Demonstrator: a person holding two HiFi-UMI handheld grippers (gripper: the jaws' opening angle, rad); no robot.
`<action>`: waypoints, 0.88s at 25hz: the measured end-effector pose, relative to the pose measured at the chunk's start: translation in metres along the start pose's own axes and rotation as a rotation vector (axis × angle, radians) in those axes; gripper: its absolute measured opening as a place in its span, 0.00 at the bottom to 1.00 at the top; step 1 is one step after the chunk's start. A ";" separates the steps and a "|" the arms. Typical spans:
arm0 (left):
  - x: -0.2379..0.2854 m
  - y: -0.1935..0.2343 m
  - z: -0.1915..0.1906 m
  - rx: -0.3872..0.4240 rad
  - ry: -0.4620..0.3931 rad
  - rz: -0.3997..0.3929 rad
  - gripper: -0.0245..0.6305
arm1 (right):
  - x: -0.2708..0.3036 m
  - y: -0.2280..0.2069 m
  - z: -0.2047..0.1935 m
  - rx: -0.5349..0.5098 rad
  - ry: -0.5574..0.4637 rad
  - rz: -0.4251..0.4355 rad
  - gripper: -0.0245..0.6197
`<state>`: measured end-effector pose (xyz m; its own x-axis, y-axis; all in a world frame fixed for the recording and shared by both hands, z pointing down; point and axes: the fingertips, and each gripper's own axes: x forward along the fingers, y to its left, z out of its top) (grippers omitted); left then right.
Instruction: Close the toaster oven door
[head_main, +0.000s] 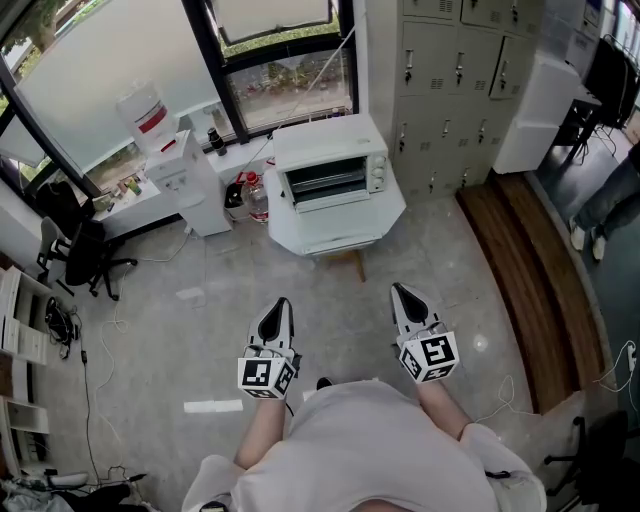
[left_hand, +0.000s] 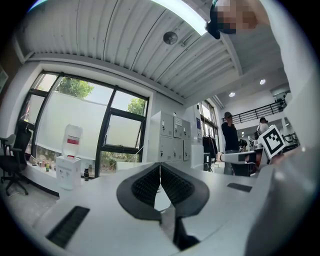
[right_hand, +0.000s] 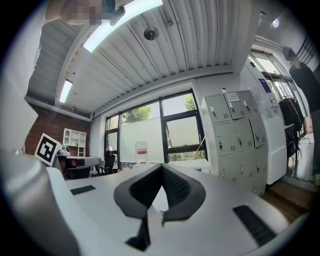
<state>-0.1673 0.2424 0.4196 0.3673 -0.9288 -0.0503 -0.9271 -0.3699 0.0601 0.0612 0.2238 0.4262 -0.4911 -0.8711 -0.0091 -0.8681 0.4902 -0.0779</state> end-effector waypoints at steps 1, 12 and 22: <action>0.000 -0.002 0.001 0.000 -0.001 0.001 0.07 | -0.001 -0.001 0.000 0.000 0.001 0.002 0.05; 0.001 -0.028 -0.005 -0.007 -0.007 0.011 0.07 | -0.018 -0.017 -0.004 -0.002 0.009 0.028 0.05; 0.014 -0.037 -0.003 -0.001 -0.013 0.020 0.07 | -0.014 -0.031 -0.006 0.000 0.016 0.045 0.05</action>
<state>-0.1276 0.2433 0.4197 0.3472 -0.9357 -0.0622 -0.9344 -0.3509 0.0620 0.0942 0.2213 0.4345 -0.5305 -0.8477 0.0038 -0.8453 0.5286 -0.0778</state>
